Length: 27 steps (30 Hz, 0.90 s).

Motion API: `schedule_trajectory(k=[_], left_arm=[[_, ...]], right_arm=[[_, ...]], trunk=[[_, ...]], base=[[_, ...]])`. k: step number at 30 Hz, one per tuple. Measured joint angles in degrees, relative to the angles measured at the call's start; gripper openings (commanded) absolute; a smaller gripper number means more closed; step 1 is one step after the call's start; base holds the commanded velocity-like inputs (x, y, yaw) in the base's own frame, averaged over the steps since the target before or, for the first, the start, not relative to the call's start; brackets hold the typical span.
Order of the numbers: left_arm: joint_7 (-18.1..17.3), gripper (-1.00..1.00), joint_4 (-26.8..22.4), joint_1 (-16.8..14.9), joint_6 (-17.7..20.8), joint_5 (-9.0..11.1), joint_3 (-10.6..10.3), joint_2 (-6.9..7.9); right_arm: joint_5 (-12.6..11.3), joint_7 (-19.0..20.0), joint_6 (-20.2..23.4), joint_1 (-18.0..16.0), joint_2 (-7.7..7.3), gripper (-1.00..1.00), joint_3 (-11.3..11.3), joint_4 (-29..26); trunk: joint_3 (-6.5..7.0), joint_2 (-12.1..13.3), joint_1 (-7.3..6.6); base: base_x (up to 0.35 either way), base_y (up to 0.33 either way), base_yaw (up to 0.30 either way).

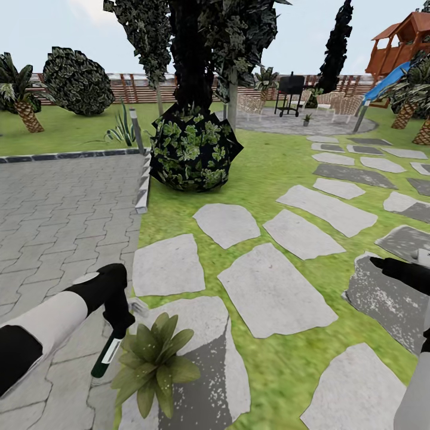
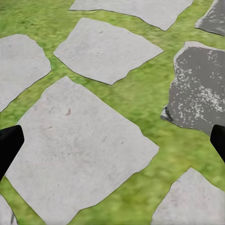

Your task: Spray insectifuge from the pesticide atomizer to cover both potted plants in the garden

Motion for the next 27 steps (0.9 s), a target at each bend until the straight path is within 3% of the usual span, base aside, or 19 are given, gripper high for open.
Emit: schedule_trajectory(k=[3,9,27], left_arm=[[0.13,-1.0,0.05,0.6,0.01,0.02,-0.07,-0.01],[0.2,-1.0,0.07,5.09,0.02,0.02,-0.1,-0.05],[0.63,-1.0,0.08,11.81,0.0,0.04,-0.24,0.0]], right_arm=[[-0.01,0.0,0.0,0.0,0.0,1.0,0.0,0.0],[-0.02,0.0,0.0,0.0,0.0,1.0,0.0,0.0],[-0.02,0.0,0.0,0.0,0.0,1.0,0.0,0.0]], trunk=[[0.0,0.0,0.0],[0.0,0.0,0.0],[0.0,0.0,0.0]], base=[[0.0,0.0,0.0],[0.0,0.0,0.0],[0.0,0.0,0.0]])
